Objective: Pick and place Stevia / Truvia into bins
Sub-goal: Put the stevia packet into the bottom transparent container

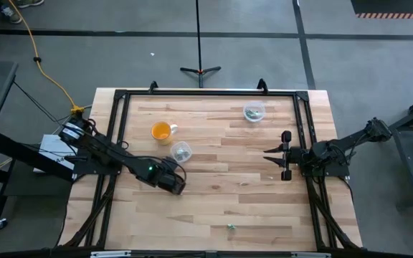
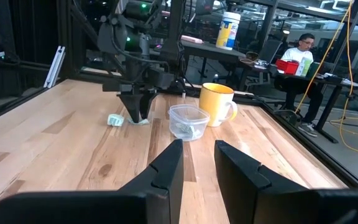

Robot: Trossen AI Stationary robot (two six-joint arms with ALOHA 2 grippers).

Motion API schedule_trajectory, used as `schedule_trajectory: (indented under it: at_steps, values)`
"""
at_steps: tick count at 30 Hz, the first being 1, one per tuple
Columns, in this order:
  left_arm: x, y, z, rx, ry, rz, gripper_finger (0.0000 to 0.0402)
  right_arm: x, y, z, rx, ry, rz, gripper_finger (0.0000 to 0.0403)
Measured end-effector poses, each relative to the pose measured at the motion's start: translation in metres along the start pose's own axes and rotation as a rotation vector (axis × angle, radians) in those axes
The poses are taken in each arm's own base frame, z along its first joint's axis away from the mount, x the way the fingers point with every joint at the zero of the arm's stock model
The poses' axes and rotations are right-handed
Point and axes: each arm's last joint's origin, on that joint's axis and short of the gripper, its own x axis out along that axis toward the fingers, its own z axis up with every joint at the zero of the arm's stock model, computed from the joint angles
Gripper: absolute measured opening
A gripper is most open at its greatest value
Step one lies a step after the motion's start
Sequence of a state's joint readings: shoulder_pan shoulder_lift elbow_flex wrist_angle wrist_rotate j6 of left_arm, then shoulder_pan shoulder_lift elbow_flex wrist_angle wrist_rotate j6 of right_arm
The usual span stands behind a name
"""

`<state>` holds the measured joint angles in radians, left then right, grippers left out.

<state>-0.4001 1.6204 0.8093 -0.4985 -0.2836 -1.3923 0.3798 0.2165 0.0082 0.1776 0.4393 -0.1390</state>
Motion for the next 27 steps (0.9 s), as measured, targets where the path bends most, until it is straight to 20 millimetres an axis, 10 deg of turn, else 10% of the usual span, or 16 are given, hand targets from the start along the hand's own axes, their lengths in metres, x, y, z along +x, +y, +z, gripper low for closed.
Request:
schedule_trajectory:
  at_steps: [17, 27]
  values:
    - [-0.002, 0.005, 0.000, 0.097, 0.001, -0.009, 0.0026, 0.000, 0.000, 0.000, 0.000, 0.000, 0.000, 0.0083]
    - [-0.047, -0.006, 0.024, 0.224, -0.277, -0.100, 0.0057, 0.000, 0.000, 0.000, 0.002, -0.003, 0.000, 0.0083]
